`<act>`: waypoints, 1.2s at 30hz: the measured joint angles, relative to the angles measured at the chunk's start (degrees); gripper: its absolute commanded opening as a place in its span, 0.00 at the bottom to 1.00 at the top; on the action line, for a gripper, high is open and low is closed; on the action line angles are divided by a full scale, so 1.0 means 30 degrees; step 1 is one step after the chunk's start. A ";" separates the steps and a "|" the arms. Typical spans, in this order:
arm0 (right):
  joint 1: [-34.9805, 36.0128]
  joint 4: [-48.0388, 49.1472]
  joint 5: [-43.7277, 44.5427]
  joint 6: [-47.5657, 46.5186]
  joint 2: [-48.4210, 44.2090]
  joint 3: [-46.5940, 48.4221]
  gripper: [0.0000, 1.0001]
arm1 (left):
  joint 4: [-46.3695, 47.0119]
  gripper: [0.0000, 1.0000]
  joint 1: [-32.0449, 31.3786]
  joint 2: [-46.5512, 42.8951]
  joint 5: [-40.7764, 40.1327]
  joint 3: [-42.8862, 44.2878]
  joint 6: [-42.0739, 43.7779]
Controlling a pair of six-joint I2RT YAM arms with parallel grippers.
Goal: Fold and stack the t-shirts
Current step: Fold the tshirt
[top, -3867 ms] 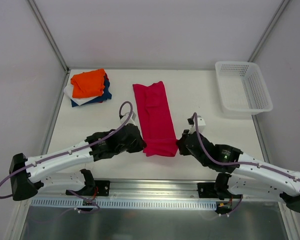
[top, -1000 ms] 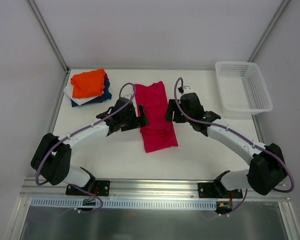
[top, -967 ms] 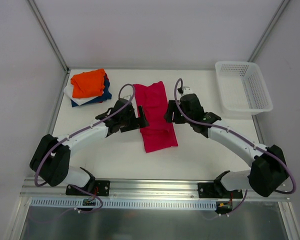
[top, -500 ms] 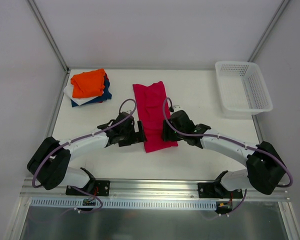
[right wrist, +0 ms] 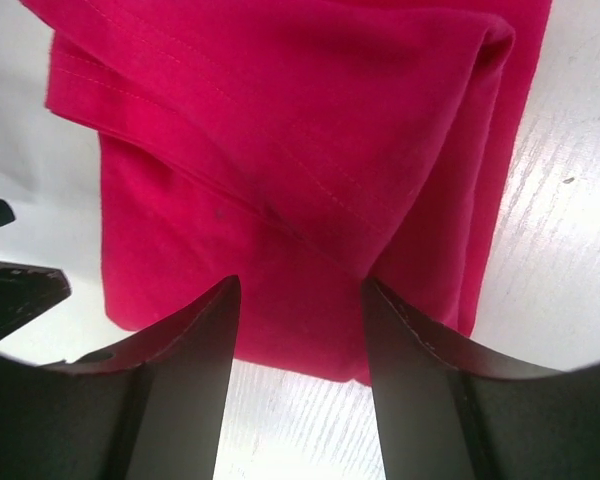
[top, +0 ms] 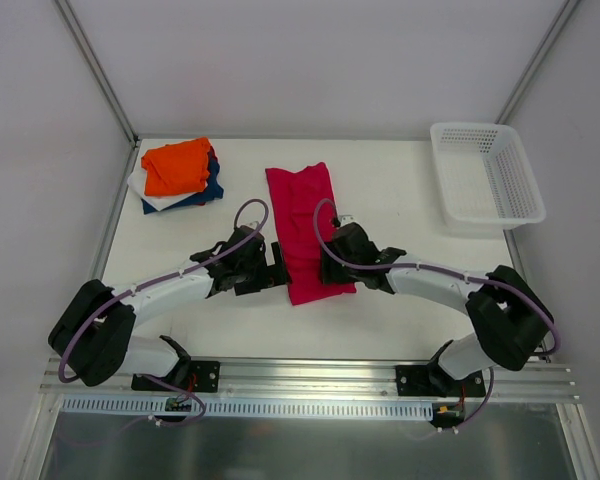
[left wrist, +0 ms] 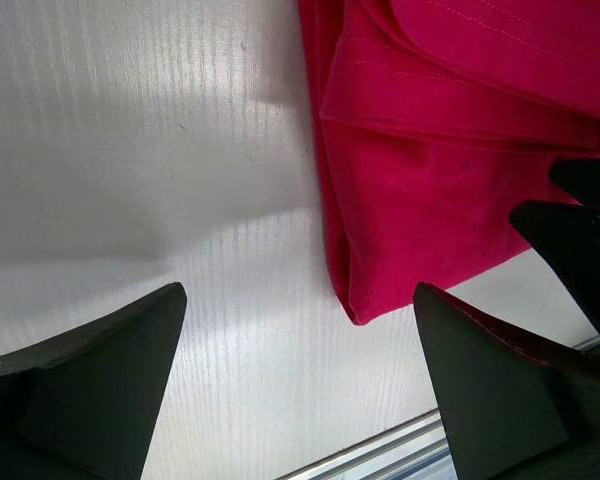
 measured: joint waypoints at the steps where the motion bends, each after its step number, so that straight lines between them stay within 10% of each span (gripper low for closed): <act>1: 0.0000 0.0095 0.0007 -0.0007 0.0204 0.0000 0.55 | 0.0000 0.99 0.0000 -0.0007 0.0000 0.0000 0.0000; 36: -0.1086 0.0000 0.0160 -0.2186 0.4809 0.6186 0.55 | 0.0000 0.99 0.0000 -0.0007 0.0000 -0.0321 -0.0007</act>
